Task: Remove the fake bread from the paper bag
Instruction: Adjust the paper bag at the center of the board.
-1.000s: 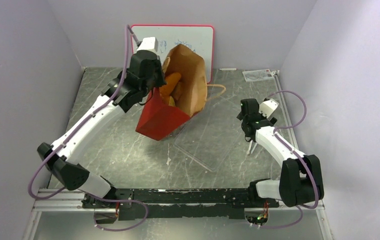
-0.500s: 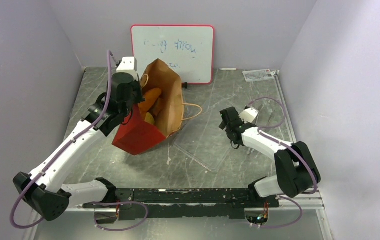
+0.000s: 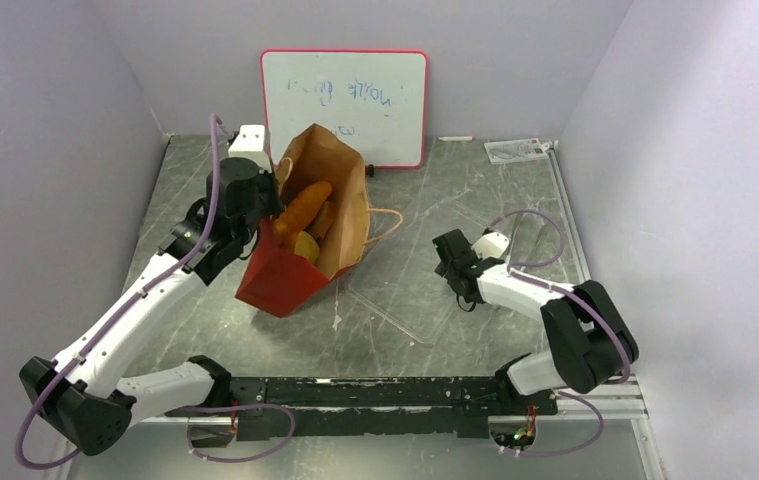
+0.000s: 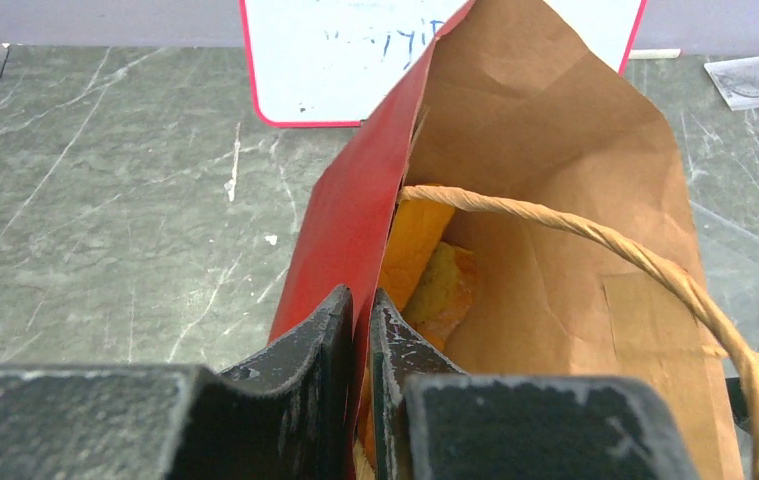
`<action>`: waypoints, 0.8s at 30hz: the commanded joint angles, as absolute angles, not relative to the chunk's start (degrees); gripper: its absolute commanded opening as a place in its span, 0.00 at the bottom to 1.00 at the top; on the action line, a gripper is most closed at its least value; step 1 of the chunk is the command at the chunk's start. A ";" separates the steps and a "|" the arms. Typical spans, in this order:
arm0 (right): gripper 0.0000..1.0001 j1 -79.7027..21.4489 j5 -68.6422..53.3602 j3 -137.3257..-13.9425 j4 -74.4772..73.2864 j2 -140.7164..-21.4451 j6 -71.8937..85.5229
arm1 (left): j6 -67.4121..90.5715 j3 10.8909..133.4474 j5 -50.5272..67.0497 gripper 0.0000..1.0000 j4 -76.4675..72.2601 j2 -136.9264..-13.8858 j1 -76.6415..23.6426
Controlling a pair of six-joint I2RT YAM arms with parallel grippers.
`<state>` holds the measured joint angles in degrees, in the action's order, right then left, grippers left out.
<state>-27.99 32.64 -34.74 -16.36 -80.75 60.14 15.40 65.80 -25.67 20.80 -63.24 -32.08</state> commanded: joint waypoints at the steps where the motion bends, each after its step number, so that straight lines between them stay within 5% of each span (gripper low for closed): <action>1: 0.68 -30.14 31.12 -34.89 -15.20 -83.86 65.28 | 14.72 66.33 -24.58 0.07 15.20 -61.05 -31.76; 12: 0.37 -31.59 29.95 -39.70 -25.89 -89.61 80.19 | 13.96 65.11 -25.16 0.07 15.64 -59.81 -31.82; 16: 0.17 -31.59 28.62 -39.58 -30.57 -89.07 88.88 | 13.40 64.10 -25.93 0.07 15.24 -58.48 -31.82; 24: 0.12 -31.56 28.28 -42.38 -34.78 -88.71 99.61 | 12.18 62.01 -26.75 0.07 14.51 -56.23 -31.02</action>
